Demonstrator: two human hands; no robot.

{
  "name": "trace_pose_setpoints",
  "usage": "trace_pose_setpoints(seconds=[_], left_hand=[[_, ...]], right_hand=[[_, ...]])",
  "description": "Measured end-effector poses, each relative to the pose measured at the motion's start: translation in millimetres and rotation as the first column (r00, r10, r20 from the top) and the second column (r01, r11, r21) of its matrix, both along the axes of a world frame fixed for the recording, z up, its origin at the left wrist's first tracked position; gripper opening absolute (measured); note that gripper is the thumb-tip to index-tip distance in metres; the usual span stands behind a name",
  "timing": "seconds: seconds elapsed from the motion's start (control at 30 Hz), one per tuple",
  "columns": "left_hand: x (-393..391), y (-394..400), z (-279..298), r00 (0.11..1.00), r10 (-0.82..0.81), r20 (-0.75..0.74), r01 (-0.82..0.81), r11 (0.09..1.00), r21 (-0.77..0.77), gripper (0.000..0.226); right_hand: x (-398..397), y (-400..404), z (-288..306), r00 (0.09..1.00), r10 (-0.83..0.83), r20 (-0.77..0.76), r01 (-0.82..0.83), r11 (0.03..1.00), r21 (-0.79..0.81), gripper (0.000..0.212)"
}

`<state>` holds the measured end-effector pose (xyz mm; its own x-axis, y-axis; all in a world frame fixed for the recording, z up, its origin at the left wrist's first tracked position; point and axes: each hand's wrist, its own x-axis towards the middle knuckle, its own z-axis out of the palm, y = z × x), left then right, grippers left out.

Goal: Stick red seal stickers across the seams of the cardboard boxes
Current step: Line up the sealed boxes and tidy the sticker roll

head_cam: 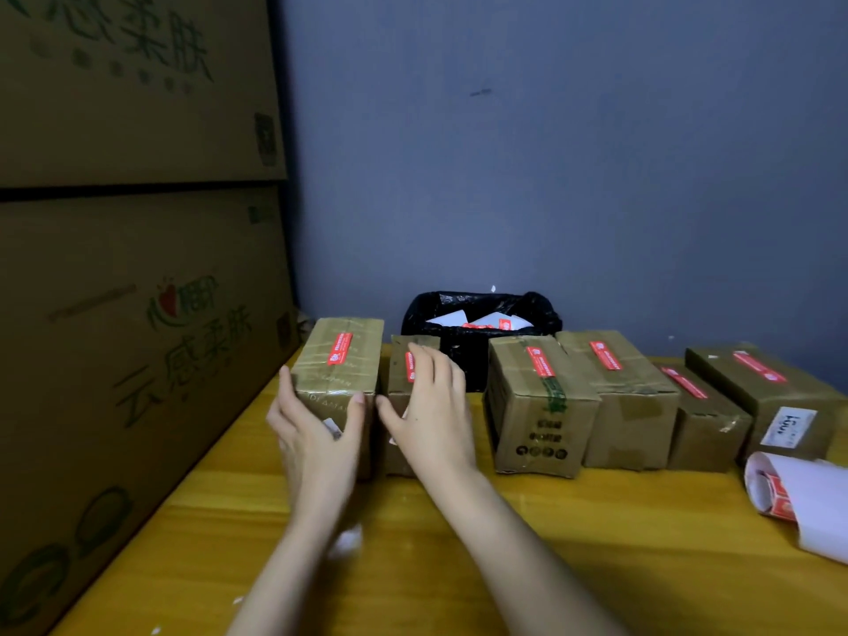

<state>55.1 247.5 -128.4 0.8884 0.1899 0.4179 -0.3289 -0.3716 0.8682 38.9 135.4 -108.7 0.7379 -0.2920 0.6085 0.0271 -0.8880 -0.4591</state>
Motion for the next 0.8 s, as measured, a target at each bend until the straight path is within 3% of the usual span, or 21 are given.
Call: trace_pose_setpoints(seconds=[0.23, 0.33, 0.43, 0.5, 0.57, 0.6, 0.67, 0.73, 0.8], left_hand=[[6, 3, -4, 1.0, -0.025, 0.004, 0.025, 0.998, -0.061, 0.08], [2, -1, -2, 0.998, 0.046, 0.045, -0.044, 0.998, -0.045, 0.083], [-11, -10, 9, 0.942, 0.159, 0.296, -0.19, 0.979, 0.079, 0.082], [-25, -26, 22, 0.847, 0.083, 0.525, -0.185, 0.972, 0.146, 0.073], [-43, -54, 39, 0.767, -0.095, 0.634, -0.086, 0.965, 0.249, 0.062], [-51, -71, 45, 0.752, -0.196, 0.629, -0.022, 0.947, 0.32, 0.057], [-64, -110, 46, 0.783, -0.322, 0.532, 0.03, 0.874, 0.485, 0.052], [-71, -148, 41, 0.857, -0.336, 0.39, 0.028, 0.786, 0.617, 0.056], [-71, -175, 35, 0.93, -0.294, 0.22, 0.058, 0.71, 0.701, 0.063]], right_hand=[[-3, -5, -12, 0.996, 0.014, -0.088, -0.017, 0.999, -0.031, 0.074], [-12, -11, -6, 0.998, 0.036, -0.057, -0.04, 0.996, -0.08, 0.073], [-33, -29, 8, 0.991, 0.058, 0.123, -0.044, 0.992, -0.115, 0.063], [-49, -57, 19, 0.953, 0.003, 0.304, 0.044, 0.988, -0.148, 0.049], [-62, -97, 26, 0.9, -0.151, 0.41, 0.21, 0.972, -0.101, 0.041], [-68, -119, 28, 0.882, -0.248, 0.401, 0.292, 0.955, -0.05, 0.039], [-79, -162, 25, 0.874, -0.428, 0.232, 0.434, 0.9, 0.026, 0.041], [-87, -193, 17, 0.855, -0.519, -0.005, 0.519, 0.854, -0.027, 0.047], [-92, -205, 8, 0.846, -0.516, -0.133, 0.506, 0.856, -0.107, 0.05]])
